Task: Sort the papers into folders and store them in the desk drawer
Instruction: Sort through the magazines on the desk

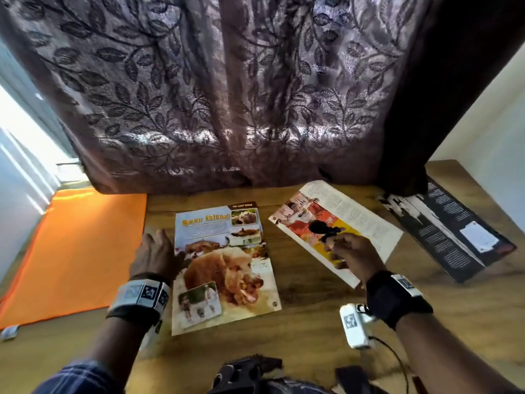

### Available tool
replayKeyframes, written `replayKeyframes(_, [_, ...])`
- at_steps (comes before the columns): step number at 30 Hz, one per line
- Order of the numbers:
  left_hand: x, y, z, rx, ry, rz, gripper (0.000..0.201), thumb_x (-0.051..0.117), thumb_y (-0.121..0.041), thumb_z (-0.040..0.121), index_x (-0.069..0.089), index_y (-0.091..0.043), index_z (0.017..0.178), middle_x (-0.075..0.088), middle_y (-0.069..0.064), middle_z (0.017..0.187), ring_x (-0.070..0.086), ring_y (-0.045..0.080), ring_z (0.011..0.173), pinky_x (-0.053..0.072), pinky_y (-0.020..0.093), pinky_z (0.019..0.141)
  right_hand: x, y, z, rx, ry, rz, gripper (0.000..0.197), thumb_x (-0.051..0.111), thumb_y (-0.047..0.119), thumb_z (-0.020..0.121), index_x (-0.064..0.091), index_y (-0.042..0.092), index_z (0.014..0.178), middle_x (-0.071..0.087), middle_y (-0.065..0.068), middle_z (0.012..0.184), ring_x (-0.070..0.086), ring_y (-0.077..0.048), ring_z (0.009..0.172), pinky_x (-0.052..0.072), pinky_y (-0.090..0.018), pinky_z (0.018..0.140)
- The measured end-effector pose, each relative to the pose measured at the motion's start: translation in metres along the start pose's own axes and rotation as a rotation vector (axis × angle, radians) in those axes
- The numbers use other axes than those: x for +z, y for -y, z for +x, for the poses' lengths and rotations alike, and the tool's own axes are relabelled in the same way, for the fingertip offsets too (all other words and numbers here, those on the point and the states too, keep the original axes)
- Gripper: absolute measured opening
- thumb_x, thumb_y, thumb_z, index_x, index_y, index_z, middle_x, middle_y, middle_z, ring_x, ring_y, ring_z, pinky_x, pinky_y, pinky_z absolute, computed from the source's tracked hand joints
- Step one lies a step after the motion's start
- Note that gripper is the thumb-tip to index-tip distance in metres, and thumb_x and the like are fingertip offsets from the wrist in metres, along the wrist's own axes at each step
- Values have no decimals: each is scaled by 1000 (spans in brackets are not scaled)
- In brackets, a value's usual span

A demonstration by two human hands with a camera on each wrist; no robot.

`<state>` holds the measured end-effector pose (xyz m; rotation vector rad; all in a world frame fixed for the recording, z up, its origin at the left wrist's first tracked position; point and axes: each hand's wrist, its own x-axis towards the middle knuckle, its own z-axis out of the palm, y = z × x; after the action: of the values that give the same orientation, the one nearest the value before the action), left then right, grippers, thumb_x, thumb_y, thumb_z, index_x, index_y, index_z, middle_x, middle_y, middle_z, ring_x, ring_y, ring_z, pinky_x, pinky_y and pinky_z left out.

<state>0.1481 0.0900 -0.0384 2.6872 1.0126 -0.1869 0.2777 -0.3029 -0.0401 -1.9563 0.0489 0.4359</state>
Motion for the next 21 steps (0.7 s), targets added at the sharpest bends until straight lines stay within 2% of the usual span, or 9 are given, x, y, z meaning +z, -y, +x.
replayKeyframes(3, [5, -42, -7, 119, -50, 43, 62, 66, -45, 88, 44, -10, 133, 48, 19, 131, 47, 41, 121, 43, 48, 93, -30, -9, 31, -22, -80, -207, 4, 72, 29, 82, 72, 25, 82, 73, -3, 89, 69, -31, 85, 58, -48, 78])
replayKeyframes(5, [16, -80, -18, 280, -52, 10, 60, 65, -44, 88, 48, -12, 135, 50, 15, 133, 46, 38, 121, 46, 48, 96, -45, -9, 50, -44, -115, -358, 6, 75, 27, 79, 71, 23, 81, 73, -1, 93, 68, -28, 93, 54, -41, 82])
replayKeyframes(8, [38, -140, -48, 545, 23, -49, 49, 62, -40, 89, 54, -18, 133, 54, 7, 133, 52, 30, 119, 48, 44, 93, -61, -10, 74, -31, -153, -509, 27, 80, 31, 76, 68, 21, 98, 70, -4, 108, 64, -28, 102, 51, -38, 86])
replayKeyframes(10, [50, -179, -73, 689, 102, 7, 54, 59, -44, 91, 47, -26, 141, 48, 1, 145, 48, 24, 129, 45, 41, 101, -70, -11, 88, -3, -143, -561, 50, 80, 43, 70, 61, 21, 111, 66, -10, 118, 61, -32, 106, 50, -40, 88])
replayKeyframes(11, [56, -195, -82, 734, 131, 51, 58, 56, -47, 92, 41, -29, 145, 42, -2, 152, 43, 22, 136, 39, 42, 108, -73, -11, 95, 4, -135, -584, 68, 77, 54, 63, 57, 20, 119, 63, -13, 123, 60, -34, 109, 50, -42, 89])
replayKeyframes(13, [69, -218, -92, 774, 185, 107, 64, 53, -51, 93, 31, -33, 151, 30, -2, 160, 33, 22, 144, 27, 46, 117, -80, -10, 103, 23, -113, -686, 95, 72, 66, 55, 46, 21, 134, 56, -18, 132, 56, -37, 117, 48, -46, 93])
replayKeyframes(15, [81, -230, -96, 769, 231, 120, 68, 53, -53, 93, 27, -34, 153, 25, -1, 162, 28, 23, 146, 21, 49, 119, -86, -9, 107, 34, -92, -828, 95, 79, 57, 65, 38, 21, 142, 47, -20, 139, 48, -40, 126, 43, -47, 98])
replayKeyframes(17, [88, -234, -98, 747, 264, 153, 69, 52, -55, 92, 26, -33, 153, 23, -2, 162, 26, 23, 147, 15, 51, 120, -89, -8, 108, 7, -92, -899, 89, 82, 53, 67, 40, 21, 139, 42, -19, 141, 45, -41, 127, 40, -47, 99])
replayKeyframes(21, [96, -236, -103, 710, 246, 200, 67, 52, -56, 91, 31, -33, 151, 26, -3, 159, 28, 23, 144, 13, 52, 120, -91, -9, 116, 4, -37, -883, 87, 84, 48, 68, 43, 13, 136, 40, -22, 143, 39, -40, 132, 34, -46, 106])
